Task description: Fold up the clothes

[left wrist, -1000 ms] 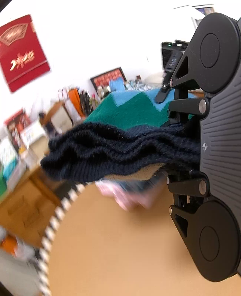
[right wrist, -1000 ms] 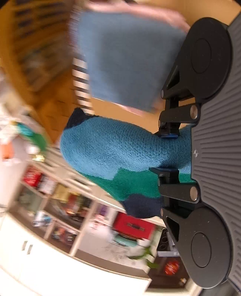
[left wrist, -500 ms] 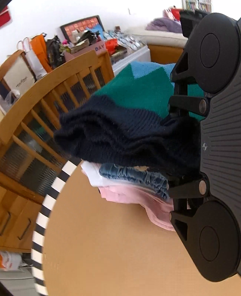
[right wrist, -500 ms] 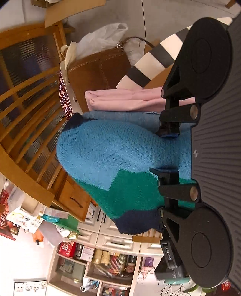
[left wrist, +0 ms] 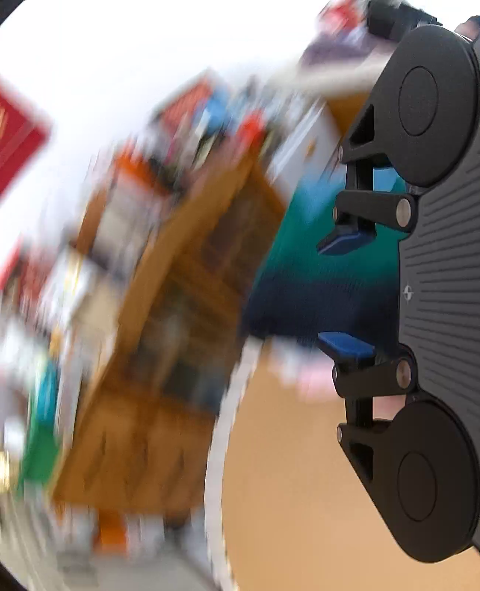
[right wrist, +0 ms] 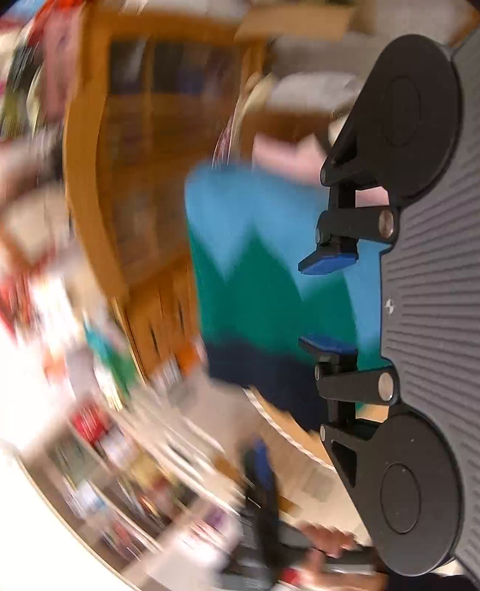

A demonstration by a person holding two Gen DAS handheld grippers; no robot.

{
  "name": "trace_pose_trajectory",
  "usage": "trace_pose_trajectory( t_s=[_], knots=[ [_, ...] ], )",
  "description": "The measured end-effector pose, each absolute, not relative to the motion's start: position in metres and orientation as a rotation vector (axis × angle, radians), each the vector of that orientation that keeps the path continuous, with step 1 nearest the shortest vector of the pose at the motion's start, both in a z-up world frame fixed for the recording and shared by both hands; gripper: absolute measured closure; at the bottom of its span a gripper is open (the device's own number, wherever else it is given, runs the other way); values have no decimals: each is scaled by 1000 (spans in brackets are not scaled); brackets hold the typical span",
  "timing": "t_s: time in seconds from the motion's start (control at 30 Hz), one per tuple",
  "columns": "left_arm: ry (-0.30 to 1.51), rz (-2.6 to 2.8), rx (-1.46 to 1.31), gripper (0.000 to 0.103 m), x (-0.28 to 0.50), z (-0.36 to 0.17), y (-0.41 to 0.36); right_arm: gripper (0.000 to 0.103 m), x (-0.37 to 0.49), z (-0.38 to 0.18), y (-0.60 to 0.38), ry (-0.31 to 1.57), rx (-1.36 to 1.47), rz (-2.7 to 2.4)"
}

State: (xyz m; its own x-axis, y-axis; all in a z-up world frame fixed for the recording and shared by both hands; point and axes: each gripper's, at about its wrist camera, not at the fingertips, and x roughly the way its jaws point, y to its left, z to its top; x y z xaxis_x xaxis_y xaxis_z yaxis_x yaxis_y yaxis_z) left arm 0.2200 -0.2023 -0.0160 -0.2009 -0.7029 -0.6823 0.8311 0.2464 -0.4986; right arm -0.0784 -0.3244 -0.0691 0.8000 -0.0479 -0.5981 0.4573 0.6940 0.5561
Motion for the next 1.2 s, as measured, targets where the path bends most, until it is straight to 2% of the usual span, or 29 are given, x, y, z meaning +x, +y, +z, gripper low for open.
trace_pose_trajectory(
  t_s=[0.13,0.2,0.23,0.27,0.3,0.33,0.5,0.53,0.57,0.6,0.67,0.73,0.77,0.8,0.97,1.2],
  knots=[
    [1000,-1351,446,53,167,-69,-234,65,-43,-92,-283,738,514,-354],
    [1002,-1287,490,66,169,-97,-236,68,-42,-104,-275,789,415,-385],
    [1019,-1276,465,68,176,-104,-233,68,-43,-108,-272,805,381,-397],
    [1051,-1258,428,77,185,-110,-232,68,-44,-112,-271,819,369,-391],
    [1087,-1236,387,91,195,-115,-231,68,-46,-117,-271,829,364,-391],
    [1122,-1213,346,96,204,-120,-231,68,-47,-121,-270,836,353,-397],
    [1150,-1173,365,96,205,-113,-233,61,-36,-126,-259,863,294,-431],
    [1142,-1169,381,92,201,-107,-233,61,-35,-125,-259,869,301,-436],
    [1135,-1164,398,72,196,-101,-233,60,-35,-119,-260,872,330,-439],
    [1108,-1167,409,44,188,-91,-228,60,-40,-108,-261,858,386,-441],
    [1013,-1176,440,19,163,-64,-210,57,-61,-85,-254,775,477,-429],
    [887,-1191,496,8,133,-41,-186,22,-90,-62,-231,695,488,-439],
    [871,-1200,504,0,121,-35,-173,16,-103,-51,-219,657,492,-443],
    [876,-1203,494,0,111,-30,-159,11,-114,-46,-205,641,486,-446],
    [959,-1188,450,0,74,-33,-116,8,-142,-57,-142,671,443,-444],
    [823,-1161,495,0,31,-29,-94,7,-146,-55,-113,764,376,-464]
  ],
)
